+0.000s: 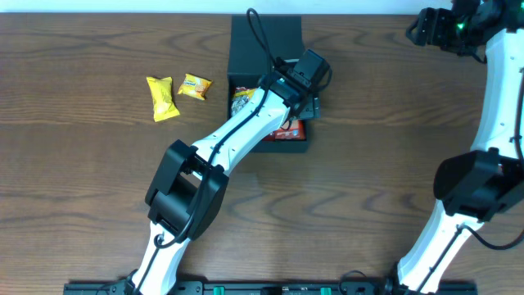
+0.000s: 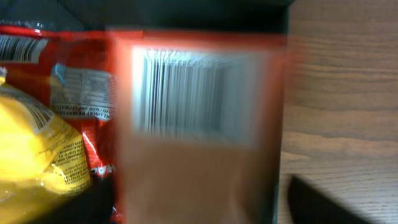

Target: Pack container

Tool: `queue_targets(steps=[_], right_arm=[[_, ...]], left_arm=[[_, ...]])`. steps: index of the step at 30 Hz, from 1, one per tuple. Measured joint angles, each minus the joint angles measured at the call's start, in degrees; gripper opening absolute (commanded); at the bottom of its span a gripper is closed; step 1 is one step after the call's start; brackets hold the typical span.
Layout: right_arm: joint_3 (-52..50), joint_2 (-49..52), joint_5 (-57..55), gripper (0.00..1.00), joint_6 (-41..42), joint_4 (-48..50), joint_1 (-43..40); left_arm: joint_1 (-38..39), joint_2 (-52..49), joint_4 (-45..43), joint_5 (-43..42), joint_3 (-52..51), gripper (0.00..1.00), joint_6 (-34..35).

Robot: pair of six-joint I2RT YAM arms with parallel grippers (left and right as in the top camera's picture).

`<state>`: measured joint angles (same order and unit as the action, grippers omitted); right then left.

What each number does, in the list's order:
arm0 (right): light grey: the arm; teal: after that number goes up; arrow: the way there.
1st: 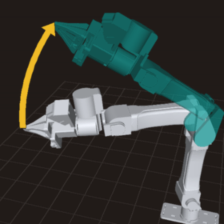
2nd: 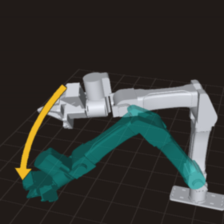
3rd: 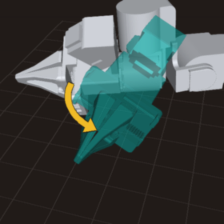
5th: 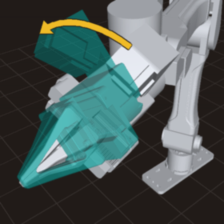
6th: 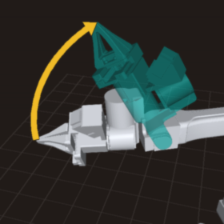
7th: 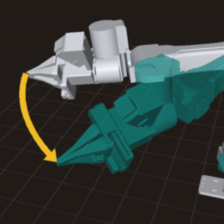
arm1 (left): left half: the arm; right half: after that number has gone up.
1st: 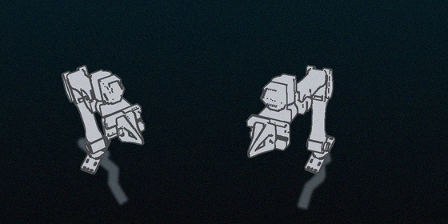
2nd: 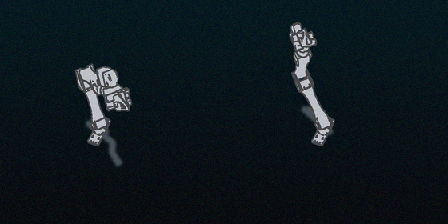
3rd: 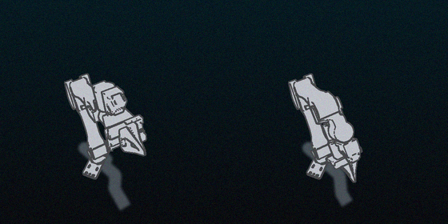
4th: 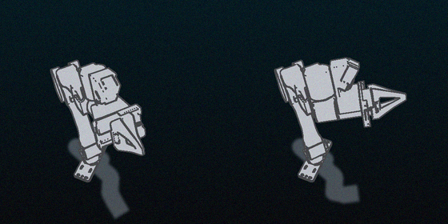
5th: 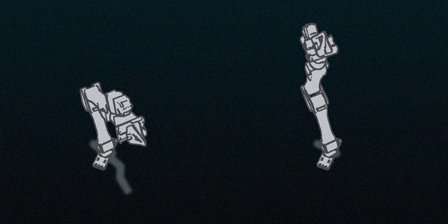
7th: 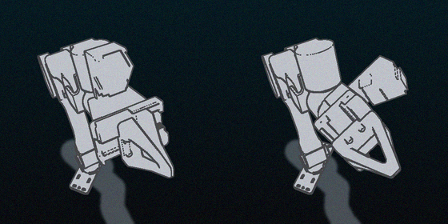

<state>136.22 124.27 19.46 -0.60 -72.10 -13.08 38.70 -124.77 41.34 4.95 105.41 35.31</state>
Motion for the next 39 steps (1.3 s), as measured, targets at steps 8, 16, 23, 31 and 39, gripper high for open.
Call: queue_targets(steps=[8,16,23,31,39], right_arm=[[0.00,0.00,0.04,0.29,-0.20,-0.96,0.02],[-0.74,0.00,5.62,0.01,-3.87,-5.07,2.36],[-10.95,0.07,7.85,0.01,-6.91,0.17,17.62],[-21.73,0.11,5.70,0.02,-6.95,7.21,29.66],[-31.41,0.17,0.00,0.01,-3.89,13.81,33.75]], left_arm=[[-2.49,1.88,0.37,0.81,0.37,0.95,-4.50],[-14.82,15.98,0.87,9.38,3.17,0.95,-7.08],[-29.86,14.93,4.09,6.25,3.67,0.95,-7.13],[-34.91,13.49,4.94,4.42,3.56,0.95,-7.32],[-34.95,13.49,4.94,4.22,3.56,0.95,-11.23]])
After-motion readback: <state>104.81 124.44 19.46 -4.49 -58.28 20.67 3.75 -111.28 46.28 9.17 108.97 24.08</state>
